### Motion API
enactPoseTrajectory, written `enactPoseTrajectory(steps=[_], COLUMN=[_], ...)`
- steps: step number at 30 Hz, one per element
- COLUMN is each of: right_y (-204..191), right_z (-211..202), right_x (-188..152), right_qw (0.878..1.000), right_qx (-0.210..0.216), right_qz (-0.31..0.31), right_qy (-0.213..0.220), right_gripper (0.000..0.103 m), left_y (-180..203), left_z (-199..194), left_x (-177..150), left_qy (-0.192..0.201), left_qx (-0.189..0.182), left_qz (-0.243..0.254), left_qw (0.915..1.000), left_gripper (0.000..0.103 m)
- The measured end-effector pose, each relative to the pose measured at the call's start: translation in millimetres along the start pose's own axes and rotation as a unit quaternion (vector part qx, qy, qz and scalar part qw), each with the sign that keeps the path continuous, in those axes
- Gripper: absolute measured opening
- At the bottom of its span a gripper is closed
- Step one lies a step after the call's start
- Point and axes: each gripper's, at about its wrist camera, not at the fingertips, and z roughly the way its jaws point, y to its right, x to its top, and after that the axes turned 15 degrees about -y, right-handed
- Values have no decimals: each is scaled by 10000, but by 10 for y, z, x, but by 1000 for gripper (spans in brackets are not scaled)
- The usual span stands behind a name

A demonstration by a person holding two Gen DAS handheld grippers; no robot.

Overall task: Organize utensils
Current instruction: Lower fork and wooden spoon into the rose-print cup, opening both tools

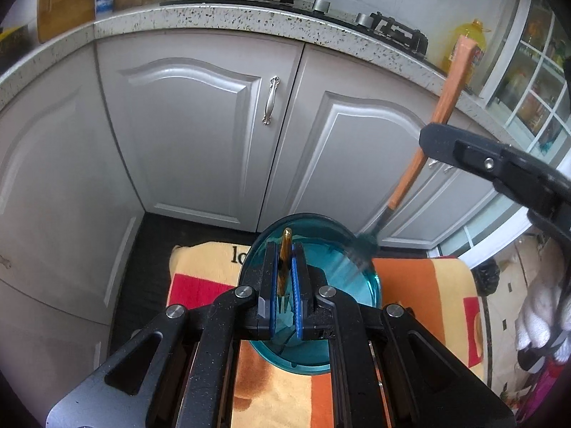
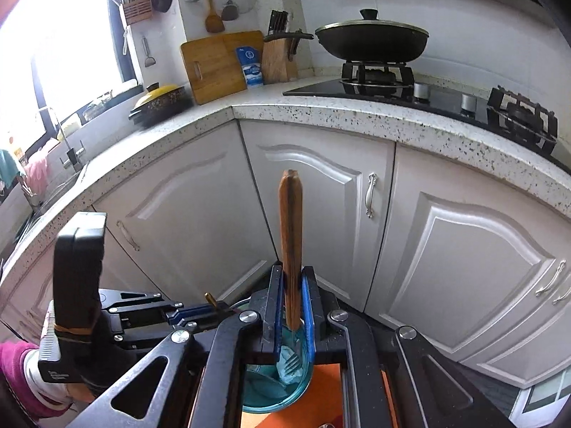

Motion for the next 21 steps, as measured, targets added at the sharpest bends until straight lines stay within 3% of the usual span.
enactPoseTrajectory(steps=[7,14,15,16,17,18,21], right_y=[-38,36,64,91,106,118,133], right_z=[301,682,704,712,691,662,544], right_x=[-25,-114,-126,-150,-177,-190,-273], right_qw=[9993,9961,9955,9950,9951,9953,9958], right_qx=[115,299,340,361,355,364,375], right_qz=[-31,178,237,315,356,370,407], right_qy=[-353,-814,-854,-875,-849,-819,-723], right_gripper=[9,9,9,11,21,37,40], left_y=[4,18,8,-4,-11,-15,18], left_z=[78,184,197,202,201,196,172], left_x=[3,-21,-26,-30,-37,-46,-73], left_qy=[-103,-192,-197,-192,-179,-164,-123], left_qx=[21,273,244,204,120,5,-10], left_qz=[-26,-64,-96,-113,-126,-136,-145], left_qw=[9999,9994,9995,9995,9997,9998,9998], left_gripper=[5,7,9,19,31,37,45])
